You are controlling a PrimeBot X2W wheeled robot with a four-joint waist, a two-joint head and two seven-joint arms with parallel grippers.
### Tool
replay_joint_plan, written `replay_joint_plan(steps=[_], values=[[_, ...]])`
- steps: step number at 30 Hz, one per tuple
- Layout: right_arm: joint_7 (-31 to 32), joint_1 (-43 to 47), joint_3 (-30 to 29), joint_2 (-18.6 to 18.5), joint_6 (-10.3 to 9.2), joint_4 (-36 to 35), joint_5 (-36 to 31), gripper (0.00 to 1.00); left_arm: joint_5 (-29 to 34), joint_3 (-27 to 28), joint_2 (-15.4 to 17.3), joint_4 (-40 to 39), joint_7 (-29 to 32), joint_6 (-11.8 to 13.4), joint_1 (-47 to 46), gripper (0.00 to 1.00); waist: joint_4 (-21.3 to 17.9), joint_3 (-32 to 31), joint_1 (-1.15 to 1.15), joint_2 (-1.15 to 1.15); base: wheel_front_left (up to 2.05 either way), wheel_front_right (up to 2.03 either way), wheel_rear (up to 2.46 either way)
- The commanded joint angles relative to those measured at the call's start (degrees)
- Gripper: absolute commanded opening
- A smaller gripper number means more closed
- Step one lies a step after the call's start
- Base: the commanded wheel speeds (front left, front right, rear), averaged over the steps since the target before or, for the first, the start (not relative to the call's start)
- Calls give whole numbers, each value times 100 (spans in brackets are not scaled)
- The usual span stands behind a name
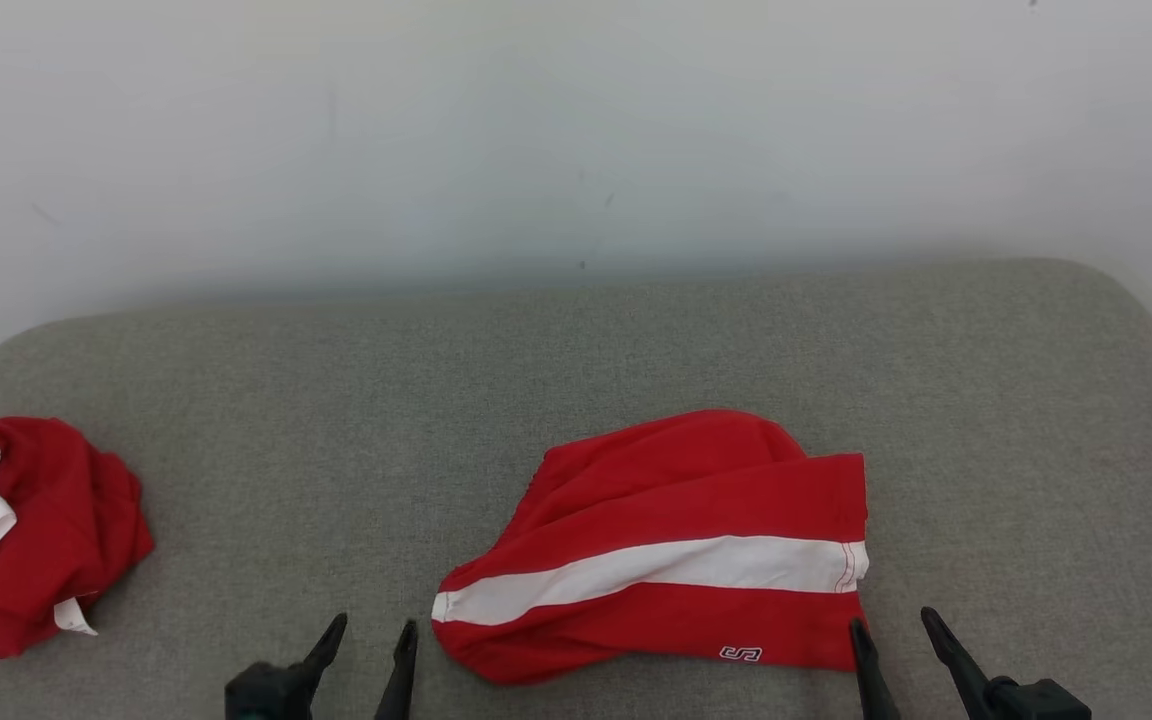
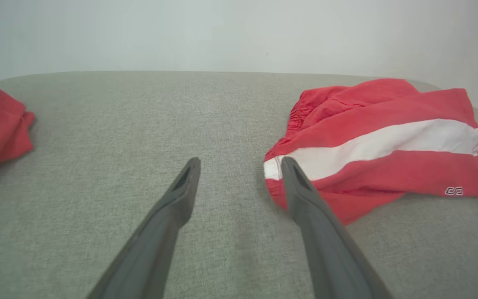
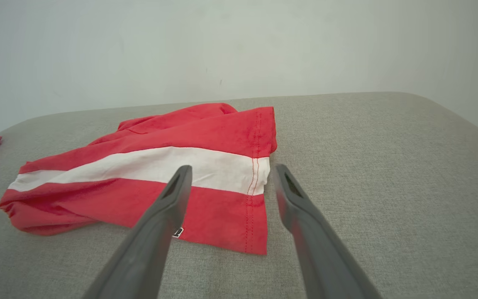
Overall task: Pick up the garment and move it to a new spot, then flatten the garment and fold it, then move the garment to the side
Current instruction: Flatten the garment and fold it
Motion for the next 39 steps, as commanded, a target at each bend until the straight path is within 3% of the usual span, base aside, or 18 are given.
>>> replay_joint_plan(steps=[1, 10, 16, 23, 25, 26, 28, 34, 39], values=[[-13, -63, 29, 10, 3, -5, -9, 100, -148, -147, 61, 151, 167, 9, -295, 100, -71, 100, -1, -1, 0, 0, 0], [-24, -185, 160, -23, 3, 45, 41, 100, -831, -695, 133, 909, 1209, 8, -1215, 100, -350, 280, -1, -1, 0, 0, 0], [-43, -267, 208, -36, 3, 56, 51, 100, -990, -616, 142, 1379, 1759, 215, -1524, 100, -482, 354, -1, -1, 0, 0, 0], [-78, -277, 222, -14, 3, 76, 40, 100, -1025, -708, 107, 1564, 2197, 246, -1653, 99, -528, 391, -1, -1, 0, 0, 0], [-86, -276, 227, -6, 3, 93, 39, 100, -1021, -741, 99, 1567, 2313, 286, -1680, 69, -533, 392, -1, -1, 0, 0, 0], [-89, -278, 230, -3, 3, 100, 42, 100, -1029, -743, 95, 1556, 2331, 294, -1684, 30, -532, 392, -1, -1, 0, 0, 0], [-93, -291, 238, 5, 3, 119, 50, 100, -1011, -755, 110, 1523, 2358, 336, -1686, 0, -526, 389, -1, -1, 0, 0, 0], [16, -504, 266, -55, 3, 111, 76, 100, -985, -768, 74, 1373, 2260, 461, -1639, 0, -530, 411, -1, -1, 0, 0, 0], [592, -971, 152, -180, 3, 333, 156, 100, -967, -764, 57, 1233, 2124, 592, -1618, 0, -530, 530, -1, -1, 0, 0, 0]])
